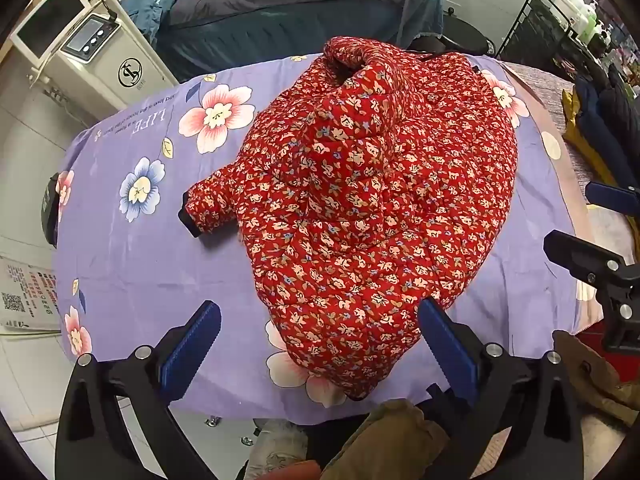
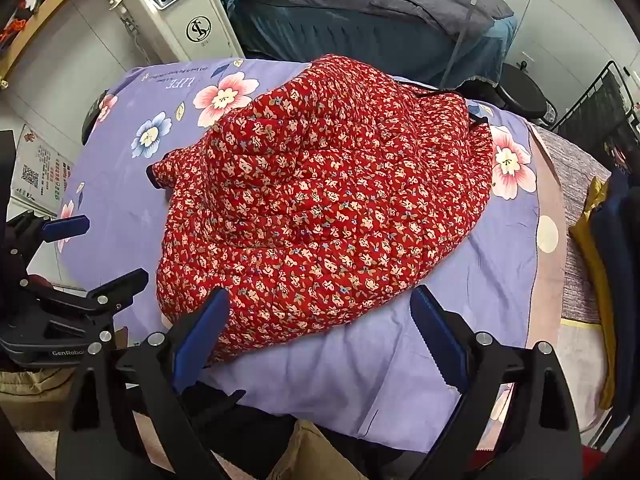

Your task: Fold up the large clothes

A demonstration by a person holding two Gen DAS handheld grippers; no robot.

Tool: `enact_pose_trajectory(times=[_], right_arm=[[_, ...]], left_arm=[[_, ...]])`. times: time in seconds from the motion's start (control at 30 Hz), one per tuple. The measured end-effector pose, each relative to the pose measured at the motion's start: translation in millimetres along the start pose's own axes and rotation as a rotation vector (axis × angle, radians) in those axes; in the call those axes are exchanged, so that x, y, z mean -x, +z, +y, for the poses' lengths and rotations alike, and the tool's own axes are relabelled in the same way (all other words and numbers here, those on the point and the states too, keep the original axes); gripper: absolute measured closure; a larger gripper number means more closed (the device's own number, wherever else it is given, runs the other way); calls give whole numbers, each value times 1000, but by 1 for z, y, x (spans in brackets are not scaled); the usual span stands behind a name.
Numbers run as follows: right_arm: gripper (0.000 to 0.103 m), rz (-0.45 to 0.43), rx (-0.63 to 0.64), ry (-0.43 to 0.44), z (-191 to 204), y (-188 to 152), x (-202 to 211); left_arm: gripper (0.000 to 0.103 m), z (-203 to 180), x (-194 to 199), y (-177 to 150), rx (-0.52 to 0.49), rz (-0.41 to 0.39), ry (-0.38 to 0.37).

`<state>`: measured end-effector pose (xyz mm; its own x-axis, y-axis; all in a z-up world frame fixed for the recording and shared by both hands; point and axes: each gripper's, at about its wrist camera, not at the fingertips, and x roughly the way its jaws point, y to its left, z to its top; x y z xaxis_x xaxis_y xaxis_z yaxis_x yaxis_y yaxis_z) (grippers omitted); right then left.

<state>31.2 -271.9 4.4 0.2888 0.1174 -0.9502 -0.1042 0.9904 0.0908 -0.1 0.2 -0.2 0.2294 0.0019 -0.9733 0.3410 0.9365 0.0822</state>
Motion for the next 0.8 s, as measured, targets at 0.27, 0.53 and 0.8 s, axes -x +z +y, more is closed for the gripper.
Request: enact_pose_trajectory(times=[0.27,0.53,0.8], right_arm=[[12,2,-1,-6,-2,2,-2],[12,-1,-4,-2,0,-3,0],[12,4,-4,-3,2,-3,-2]], left_arm=[[6,2,1,-4,4,10,4],[6,4,-2,-6,12,22,10],[6,5,-6,-5,23,33,6]])
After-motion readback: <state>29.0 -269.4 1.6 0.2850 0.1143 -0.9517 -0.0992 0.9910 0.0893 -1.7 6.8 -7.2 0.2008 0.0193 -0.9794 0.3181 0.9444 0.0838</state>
